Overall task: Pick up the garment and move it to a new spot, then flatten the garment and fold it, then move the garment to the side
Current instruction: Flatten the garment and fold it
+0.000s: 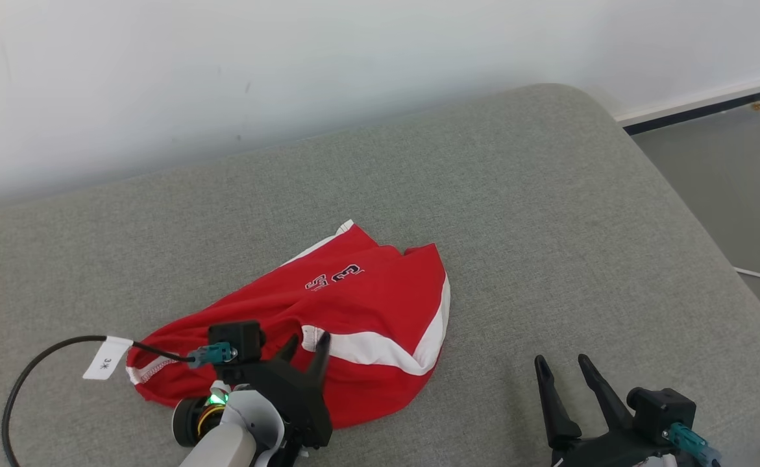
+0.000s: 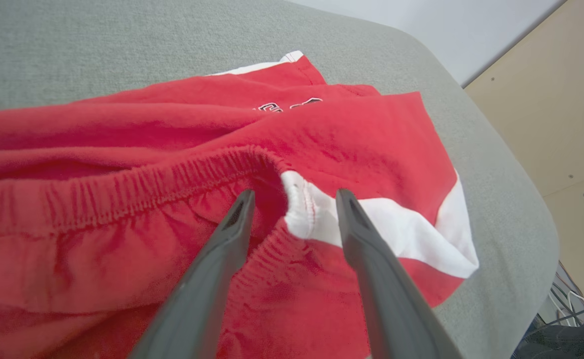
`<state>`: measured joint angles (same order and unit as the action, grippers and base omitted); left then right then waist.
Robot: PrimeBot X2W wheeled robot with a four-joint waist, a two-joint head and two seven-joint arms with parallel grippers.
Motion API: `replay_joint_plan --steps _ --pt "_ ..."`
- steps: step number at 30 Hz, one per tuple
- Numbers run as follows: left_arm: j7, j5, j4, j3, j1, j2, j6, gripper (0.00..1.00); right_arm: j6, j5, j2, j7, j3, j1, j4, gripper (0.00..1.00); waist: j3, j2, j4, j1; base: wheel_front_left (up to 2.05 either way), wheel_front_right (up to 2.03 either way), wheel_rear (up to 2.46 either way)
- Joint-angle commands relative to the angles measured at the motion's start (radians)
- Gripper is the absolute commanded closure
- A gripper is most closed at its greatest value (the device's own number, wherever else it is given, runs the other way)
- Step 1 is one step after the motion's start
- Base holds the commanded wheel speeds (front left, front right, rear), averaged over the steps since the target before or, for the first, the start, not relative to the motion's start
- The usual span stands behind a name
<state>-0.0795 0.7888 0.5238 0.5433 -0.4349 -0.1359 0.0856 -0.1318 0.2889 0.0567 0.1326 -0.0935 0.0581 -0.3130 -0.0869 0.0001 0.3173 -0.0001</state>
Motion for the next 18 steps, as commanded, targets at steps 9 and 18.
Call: replay_joint_plan --steps 9,18 --pt "0.098 0.009 -0.017 -0.050 0.048 -0.043 0.001 1.00 0.002 -0.003 -0.002 0.014 0.023 -0.003 -0.008 0.00 -0.006 -0.0001 -0.067 0.0001 0.00 0.00 0.00" --pt "0.109 0.040 -0.187 -0.079 0.192 -0.101 0.032 1.00 0.002 -0.021 0.006 -0.001 0.061 -0.013 0.021 0.00 -0.001 -0.0001 -0.169 0.0001 0.00 0.00 0.00"
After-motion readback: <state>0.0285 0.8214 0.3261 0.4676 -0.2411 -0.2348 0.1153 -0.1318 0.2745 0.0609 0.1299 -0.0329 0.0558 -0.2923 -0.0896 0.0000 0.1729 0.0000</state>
